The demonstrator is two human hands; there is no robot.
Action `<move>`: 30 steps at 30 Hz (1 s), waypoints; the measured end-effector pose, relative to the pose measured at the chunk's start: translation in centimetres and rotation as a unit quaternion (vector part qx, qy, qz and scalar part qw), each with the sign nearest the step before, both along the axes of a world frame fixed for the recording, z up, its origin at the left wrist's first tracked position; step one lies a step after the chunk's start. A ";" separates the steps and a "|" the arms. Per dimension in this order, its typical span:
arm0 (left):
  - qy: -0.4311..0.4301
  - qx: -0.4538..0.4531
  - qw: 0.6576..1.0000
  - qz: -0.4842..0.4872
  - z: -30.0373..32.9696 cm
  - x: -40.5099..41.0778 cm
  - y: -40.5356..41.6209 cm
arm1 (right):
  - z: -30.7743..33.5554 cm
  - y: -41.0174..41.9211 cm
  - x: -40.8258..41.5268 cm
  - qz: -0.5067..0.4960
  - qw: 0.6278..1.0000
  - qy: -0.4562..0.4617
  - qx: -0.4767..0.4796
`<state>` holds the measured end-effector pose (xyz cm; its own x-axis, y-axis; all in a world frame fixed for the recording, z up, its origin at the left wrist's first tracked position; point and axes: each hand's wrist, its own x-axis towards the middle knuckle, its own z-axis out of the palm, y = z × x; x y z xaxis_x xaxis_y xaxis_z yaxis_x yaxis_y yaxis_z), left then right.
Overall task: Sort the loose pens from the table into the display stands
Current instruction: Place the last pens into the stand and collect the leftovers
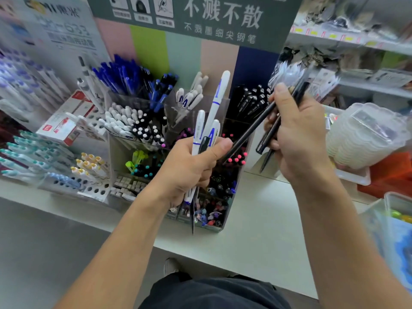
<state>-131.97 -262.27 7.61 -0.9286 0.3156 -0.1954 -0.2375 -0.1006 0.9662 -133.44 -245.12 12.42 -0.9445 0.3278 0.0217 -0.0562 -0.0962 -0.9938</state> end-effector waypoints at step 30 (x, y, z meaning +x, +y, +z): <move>0.001 0.041 0.988 0.146 1.4 -1.2 -2.1 | -1.2 0.7 0.5 0.246 0.962 -0.113 -0.035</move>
<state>-133.14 -264.33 8.99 -0.9828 0.0485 -0.1781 -0.1845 -0.2416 0.9527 -132.90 -244.46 11.25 -0.9635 -0.1674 -0.2088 0.2304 -0.1225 -0.9654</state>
